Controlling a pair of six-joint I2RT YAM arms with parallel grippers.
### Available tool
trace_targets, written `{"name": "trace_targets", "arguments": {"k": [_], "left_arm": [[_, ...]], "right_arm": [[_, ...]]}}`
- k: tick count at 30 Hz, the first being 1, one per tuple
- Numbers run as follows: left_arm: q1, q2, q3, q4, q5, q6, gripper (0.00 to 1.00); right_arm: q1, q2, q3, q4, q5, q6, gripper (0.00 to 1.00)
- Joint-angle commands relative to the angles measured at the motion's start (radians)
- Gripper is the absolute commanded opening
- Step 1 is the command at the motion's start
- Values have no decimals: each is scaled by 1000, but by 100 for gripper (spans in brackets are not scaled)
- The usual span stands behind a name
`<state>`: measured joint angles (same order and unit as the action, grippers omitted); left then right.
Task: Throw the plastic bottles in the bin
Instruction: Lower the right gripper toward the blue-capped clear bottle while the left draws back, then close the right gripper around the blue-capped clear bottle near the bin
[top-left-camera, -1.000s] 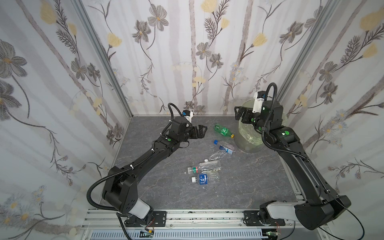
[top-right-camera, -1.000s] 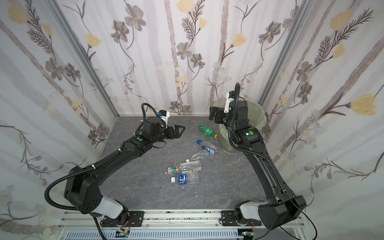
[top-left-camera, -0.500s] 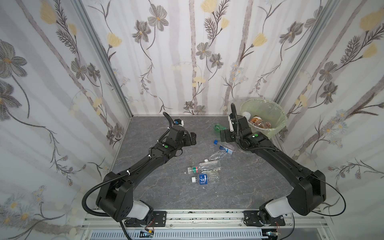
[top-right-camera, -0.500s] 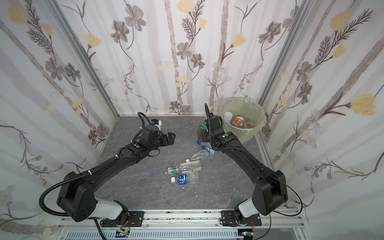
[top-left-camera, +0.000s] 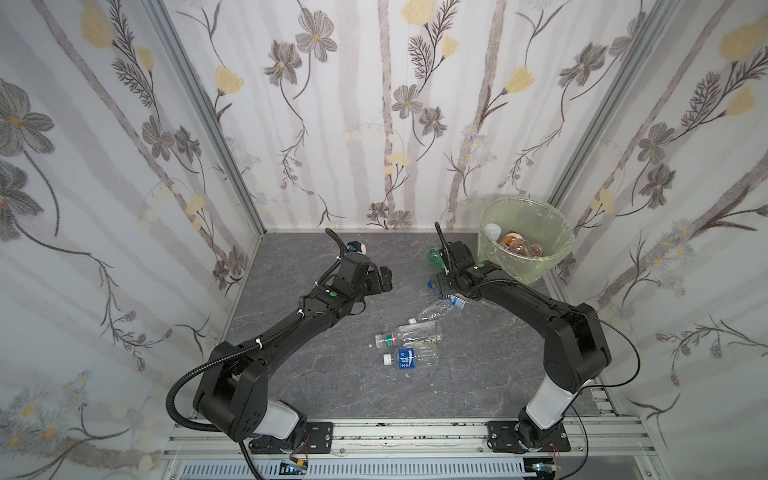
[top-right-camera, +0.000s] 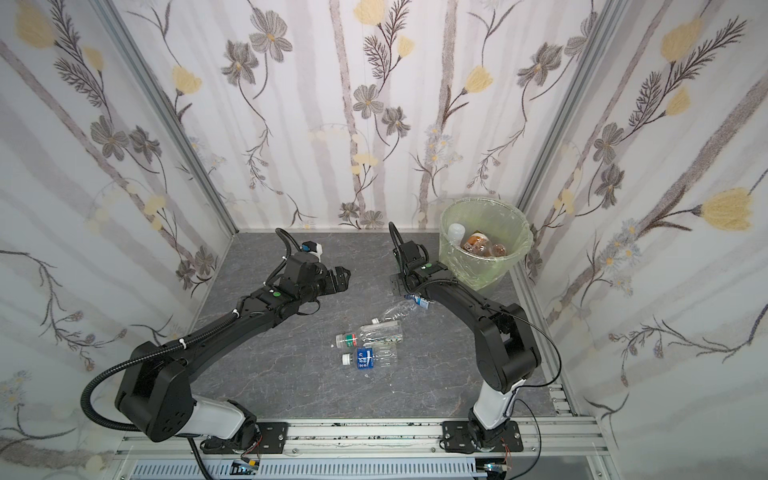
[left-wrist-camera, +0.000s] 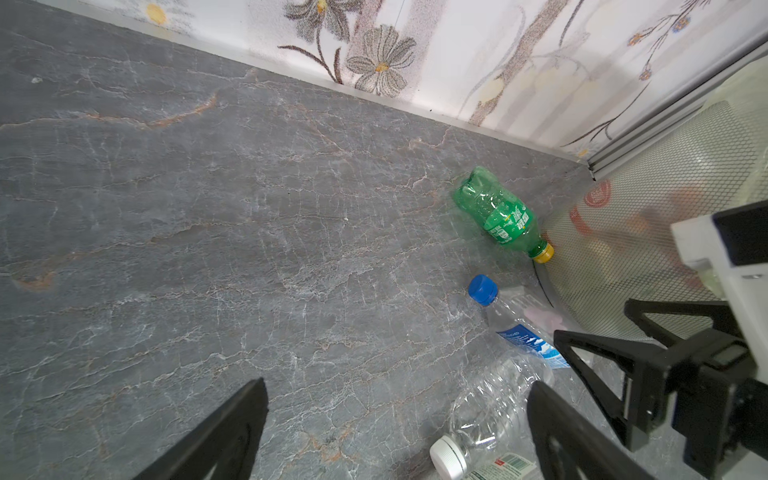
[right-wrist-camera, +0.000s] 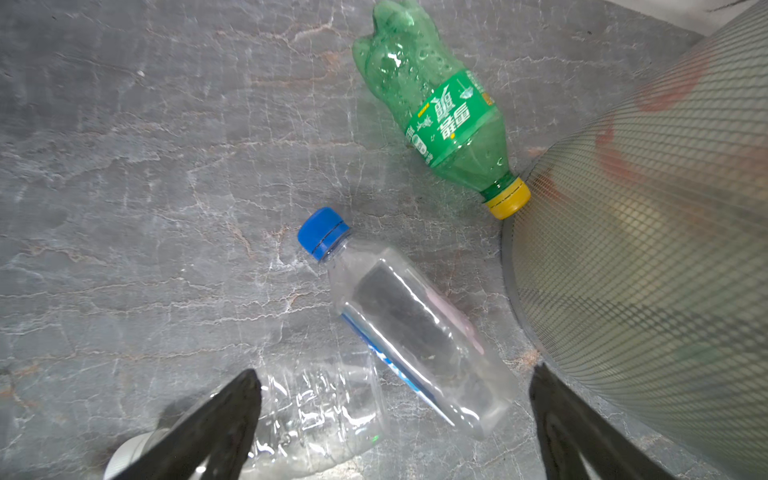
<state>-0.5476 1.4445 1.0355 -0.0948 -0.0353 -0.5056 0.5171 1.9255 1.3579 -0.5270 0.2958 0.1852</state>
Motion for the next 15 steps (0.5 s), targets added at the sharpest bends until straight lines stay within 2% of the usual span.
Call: {"name": "trace_targets", "arguments": {"k": [1, 15], "left_arm": [[4, -4, -2, 5, 0, -6, 100], [11, 20, -8, 5, 25, 2, 100]], "right_arm": [[3, 49, 33, -12, 34, -19, 99], [2, 235, 161, -69, 85, -65, 91]]}}
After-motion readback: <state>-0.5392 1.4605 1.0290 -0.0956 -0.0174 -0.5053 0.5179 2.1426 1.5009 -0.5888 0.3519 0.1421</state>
